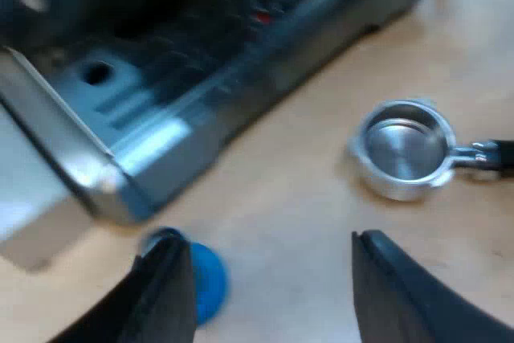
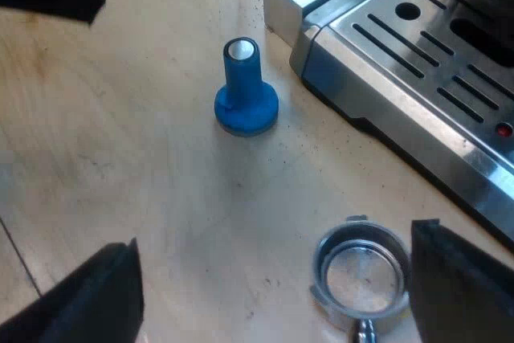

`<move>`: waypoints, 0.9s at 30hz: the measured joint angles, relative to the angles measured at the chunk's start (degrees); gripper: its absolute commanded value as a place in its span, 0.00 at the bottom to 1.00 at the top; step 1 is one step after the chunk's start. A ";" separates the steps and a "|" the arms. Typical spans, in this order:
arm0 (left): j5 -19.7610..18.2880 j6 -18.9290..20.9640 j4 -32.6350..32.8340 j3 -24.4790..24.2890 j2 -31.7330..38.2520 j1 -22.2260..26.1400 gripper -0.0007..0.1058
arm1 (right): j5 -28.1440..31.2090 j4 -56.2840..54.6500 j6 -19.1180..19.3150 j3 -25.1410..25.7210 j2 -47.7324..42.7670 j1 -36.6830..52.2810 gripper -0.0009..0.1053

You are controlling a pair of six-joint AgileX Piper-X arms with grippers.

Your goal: Grind coffee beans and then tamp

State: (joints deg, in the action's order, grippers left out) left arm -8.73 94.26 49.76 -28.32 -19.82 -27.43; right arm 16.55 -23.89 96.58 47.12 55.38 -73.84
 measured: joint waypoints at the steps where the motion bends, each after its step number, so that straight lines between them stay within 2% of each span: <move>1: 0.29 -0.31 0.00 -0.25 0.00 0.00 0.46 | 0.00 0.45 -0.01 0.00 0.78 0.00 0.74; 7: 0.71 -0.44 -0.07 -1.16 0.00 0.14 0.63 | 0.91 6.08 0.08 0.00 6.99 0.00 0.74; 14: 0.71 0.04 -0.07 -2.36 -2.05 3.45 0.60 | 0.91 7.50 -0.62 0.00 9.67 0.00 0.74; 21: 0.52 0.07 -0.07 -3.39 -4.01 4.26 0.60 | 0.91 7.76 -0.62 0.00 9.66 0.00 0.74; 23: -1.32 4.18 -0.17 -4.16 -8.62 4.92 0.60 | 0.91 7.77 -0.62 0.00 9.66 0.00 0.74; 27: -1.46 5.31 -0.14 -4.27 -13.25 6.09 0.60 | 0.91 7.87 -0.62 0.00 9.66 0.00 0.74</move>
State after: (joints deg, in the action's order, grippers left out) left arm -10.19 99.56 49.62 -32.59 -33.07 -21.34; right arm 17.46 -16.03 95.96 47.12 65.04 -73.84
